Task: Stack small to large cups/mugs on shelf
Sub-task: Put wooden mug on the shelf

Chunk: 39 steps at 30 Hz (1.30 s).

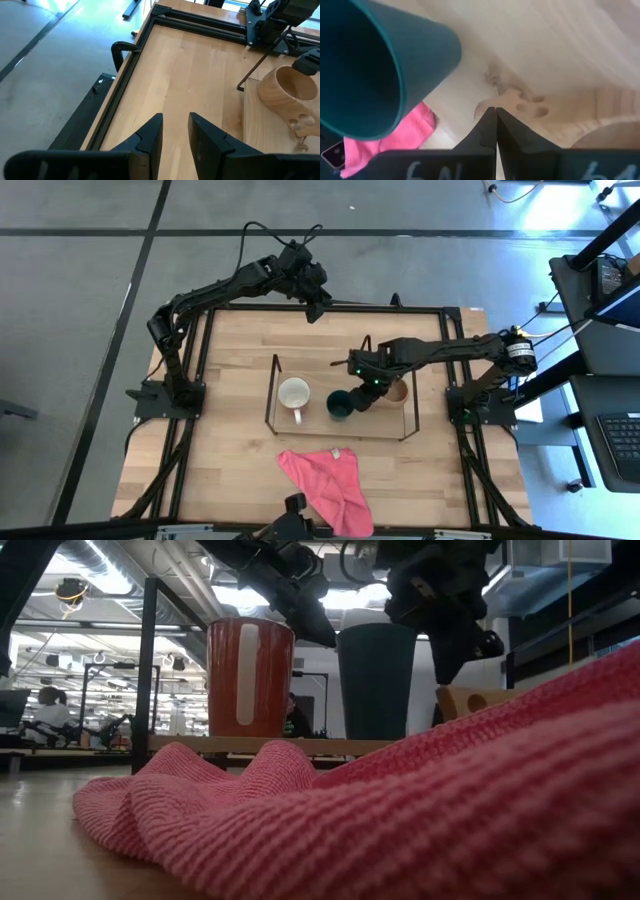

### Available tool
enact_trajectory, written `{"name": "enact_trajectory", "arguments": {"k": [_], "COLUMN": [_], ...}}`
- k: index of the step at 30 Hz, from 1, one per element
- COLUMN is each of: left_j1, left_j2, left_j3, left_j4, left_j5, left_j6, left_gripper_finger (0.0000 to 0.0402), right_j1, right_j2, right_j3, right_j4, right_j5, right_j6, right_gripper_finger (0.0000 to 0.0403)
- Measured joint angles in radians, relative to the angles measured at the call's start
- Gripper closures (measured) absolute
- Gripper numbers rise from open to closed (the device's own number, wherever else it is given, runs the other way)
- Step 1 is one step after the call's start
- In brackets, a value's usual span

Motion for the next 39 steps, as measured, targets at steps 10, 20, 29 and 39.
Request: {"name": "enact_trajectory", "arguments": {"k": [10,20,29,39], "left_j1": [0.0,0.0,0.0,0.0], "left_j2": [0.0,0.0,0.017,0.031], "left_j3": [0.0,0.0,0.0,0.0], "left_j4": [0.0,0.0,0.001,0.002], "left_j5": [0.0,-0.018,-0.018,-0.017], "left_j6": [0.001,0.002,0.004,0.002], "left_gripper_finger": [0.0315,0.0315,0.0315,0.0315], "right_j1": [-0.026,-0.026,-0.012,0.041], "right_j2": [0.045,0.071,0.069,0.053], "right_j3": [0.001,0.001,0.001,0.001], "right_j4": [0.012,-0.029,-0.092,-0.12], "right_j5": [-0.004,-0.02,-0.102,-0.056], "right_j6": [-0.05,-0.08,-0.056,-0.047], "right_gripper_finger": [0.0396,0.0396,0.0396,0.0396]}}
